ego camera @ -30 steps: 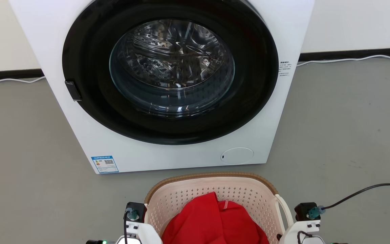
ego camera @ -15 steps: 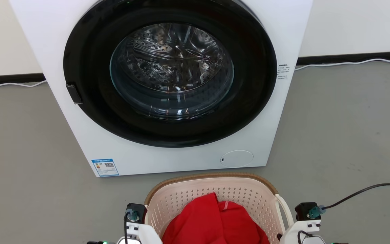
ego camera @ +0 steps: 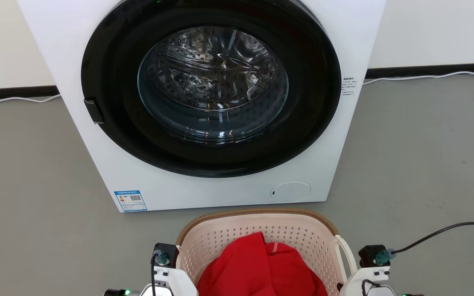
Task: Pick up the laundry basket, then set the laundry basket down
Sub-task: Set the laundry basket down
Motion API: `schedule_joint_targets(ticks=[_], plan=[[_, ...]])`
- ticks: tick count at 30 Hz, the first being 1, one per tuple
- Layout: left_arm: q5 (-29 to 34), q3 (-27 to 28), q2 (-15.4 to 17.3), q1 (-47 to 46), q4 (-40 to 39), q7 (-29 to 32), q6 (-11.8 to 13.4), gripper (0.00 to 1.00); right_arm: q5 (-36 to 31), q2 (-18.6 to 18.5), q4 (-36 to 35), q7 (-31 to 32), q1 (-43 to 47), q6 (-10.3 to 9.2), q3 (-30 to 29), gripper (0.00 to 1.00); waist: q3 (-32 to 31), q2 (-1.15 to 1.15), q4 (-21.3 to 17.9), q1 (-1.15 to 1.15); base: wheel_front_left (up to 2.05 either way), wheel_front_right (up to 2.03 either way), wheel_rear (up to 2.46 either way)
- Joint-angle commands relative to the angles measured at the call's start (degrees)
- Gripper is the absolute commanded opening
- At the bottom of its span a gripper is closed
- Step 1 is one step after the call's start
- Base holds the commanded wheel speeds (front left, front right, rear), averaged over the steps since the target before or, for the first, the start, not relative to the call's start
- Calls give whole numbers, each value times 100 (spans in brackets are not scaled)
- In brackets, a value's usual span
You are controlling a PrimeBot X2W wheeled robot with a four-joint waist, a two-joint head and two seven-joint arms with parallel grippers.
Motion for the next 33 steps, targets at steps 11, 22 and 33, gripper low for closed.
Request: schedule_joint_targets(ticks=[11, 22, 33], plan=[[-160, 36, 120, -346, 32, -183, 100, 0, -14, -39, -102, -270, -309, 43, 99, 0, 188, 0, 8, 0, 0, 0, 0], [-268, 149, 126, -839, 159, -513, 337, 0, 208, -39, -277, -901, -619, 43, 287, 0, 1206, 0, 25, 0, 0, 0, 0], [-366, 425, 325, -1678, 223, -1022, 471, 0, 419, -39, -540, -1535, -1214, 43, 667, 0, 2742, 0, 101, 0, 0, 0, 0]])
